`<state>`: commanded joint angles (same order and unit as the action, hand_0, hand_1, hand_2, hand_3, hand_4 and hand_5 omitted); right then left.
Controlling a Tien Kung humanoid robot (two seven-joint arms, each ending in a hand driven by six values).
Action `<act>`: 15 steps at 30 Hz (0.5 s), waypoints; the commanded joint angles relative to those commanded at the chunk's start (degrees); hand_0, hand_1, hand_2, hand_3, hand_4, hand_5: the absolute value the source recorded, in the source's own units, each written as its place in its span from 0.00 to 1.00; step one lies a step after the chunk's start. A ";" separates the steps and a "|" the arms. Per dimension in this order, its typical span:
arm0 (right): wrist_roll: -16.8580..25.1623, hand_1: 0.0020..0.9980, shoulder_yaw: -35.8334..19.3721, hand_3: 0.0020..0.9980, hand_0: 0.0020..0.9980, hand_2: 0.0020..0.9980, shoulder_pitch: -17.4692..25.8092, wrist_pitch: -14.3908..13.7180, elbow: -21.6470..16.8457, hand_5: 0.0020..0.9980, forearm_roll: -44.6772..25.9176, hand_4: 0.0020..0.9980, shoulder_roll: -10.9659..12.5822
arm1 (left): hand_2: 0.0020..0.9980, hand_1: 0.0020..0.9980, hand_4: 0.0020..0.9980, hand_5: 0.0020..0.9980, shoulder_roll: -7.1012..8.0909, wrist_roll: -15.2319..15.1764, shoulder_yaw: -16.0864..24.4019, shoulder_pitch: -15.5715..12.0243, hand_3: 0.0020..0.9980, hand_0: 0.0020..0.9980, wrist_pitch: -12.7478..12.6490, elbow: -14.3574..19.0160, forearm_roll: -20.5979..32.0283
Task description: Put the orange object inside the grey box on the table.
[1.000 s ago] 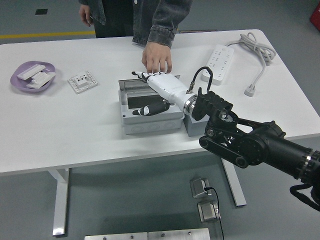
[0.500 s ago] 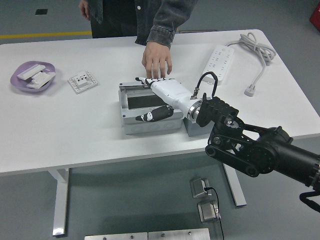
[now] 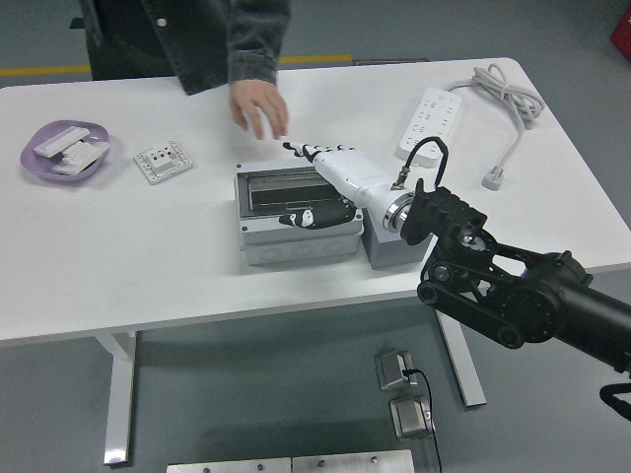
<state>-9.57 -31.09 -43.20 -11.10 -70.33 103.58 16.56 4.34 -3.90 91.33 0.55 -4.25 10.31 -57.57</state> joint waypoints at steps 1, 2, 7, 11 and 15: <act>-0.12 0.83 -1.40 1.00 0.85 0.93 0.99 0.02 -0.55 0.57 0.70 0.93 0.56 | 0.71 0.69 0.65 0.90 -0.01 0.04 -0.11 -0.14 0.79 0.64 -0.06 0.00 0.24; -0.21 0.83 -2.83 1.00 0.85 0.93 1.96 0.04 -1.16 0.57 1.35 0.93 1.04 | 0.71 0.69 0.65 0.90 -0.01 0.09 -0.24 -0.28 0.79 0.64 -0.11 0.00 0.49; -0.12 0.82 -12.24 1.00 0.85 0.93 8.34 -0.11 -6.52 0.56 5.97 0.91 2.54 | 0.71 0.69 0.65 0.90 -0.03 0.30 -1.60 -1.40 0.79 0.64 -0.40 0.00 2.75; 1.54 0.83 -20.68 1.00 0.85 0.93 13.86 -1.68 -11.28 0.57 9.39 0.91 1.16 | 0.71 0.69 0.65 0.90 -0.28 0.43 -2.97 -2.54 0.79 0.64 -0.57 0.00 4.89; 4.29 0.83 -29.00 1.00 0.85 0.93 19.32 -3.92 -15.85 0.57 11.17 0.91 -1.27 | 0.71 0.69 0.65 0.90 -0.59 0.44 -4.07 -3.33 0.79 0.64 -0.65 0.00 6.64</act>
<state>-5.28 -60.09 -23.87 -15.02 -86.18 114.74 15.30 3.75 -3.46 87.26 -2.78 -4.90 10.31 -50.93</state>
